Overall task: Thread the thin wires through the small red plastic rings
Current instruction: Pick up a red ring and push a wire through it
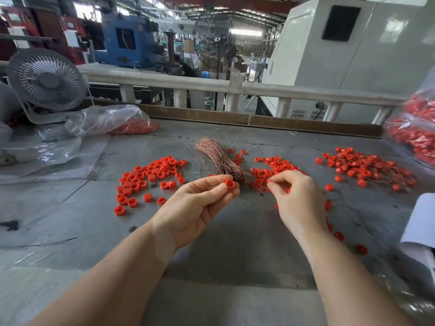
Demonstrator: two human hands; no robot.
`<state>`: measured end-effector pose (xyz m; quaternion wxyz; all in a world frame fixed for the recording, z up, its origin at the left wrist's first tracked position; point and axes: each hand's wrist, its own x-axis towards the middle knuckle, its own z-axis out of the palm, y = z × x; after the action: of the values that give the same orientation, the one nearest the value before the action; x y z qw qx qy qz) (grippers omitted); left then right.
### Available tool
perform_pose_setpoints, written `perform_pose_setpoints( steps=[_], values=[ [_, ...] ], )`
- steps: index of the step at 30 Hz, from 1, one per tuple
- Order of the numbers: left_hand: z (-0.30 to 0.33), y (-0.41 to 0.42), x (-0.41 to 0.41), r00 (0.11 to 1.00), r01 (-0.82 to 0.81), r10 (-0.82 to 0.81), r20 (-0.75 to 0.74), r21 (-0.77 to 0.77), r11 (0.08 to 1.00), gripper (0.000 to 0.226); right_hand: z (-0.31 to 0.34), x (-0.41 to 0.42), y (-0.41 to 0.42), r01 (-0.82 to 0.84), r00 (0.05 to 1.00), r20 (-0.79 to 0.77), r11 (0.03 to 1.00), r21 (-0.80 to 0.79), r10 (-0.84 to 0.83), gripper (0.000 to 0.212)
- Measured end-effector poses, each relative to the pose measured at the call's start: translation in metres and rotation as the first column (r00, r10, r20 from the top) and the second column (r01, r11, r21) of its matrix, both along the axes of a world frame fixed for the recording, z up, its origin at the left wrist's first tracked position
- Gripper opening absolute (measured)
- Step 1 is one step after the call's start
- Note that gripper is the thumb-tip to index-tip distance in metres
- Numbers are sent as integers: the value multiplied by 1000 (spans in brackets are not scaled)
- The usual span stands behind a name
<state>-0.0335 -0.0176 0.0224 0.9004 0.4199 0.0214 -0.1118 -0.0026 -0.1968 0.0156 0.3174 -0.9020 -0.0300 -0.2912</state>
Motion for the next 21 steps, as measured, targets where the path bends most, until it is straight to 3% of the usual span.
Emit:
perform_pose_setpoints(
  steps=[2,10,21],
  values=[
    [0,0,0,1000,1,-1,-1,-7,1000,18,5,-5,7,-115,992,69,986,124,107,7],
    [0,0,2,1000,-15,15,18,3,1000,19,8,-14,24,-370,927,150,900,231,343,12],
    [-2,-1,2,998,-39,39,52,-5,999,24,10,-21,31,-462,886,170,846,265,431,18]
  ],
)
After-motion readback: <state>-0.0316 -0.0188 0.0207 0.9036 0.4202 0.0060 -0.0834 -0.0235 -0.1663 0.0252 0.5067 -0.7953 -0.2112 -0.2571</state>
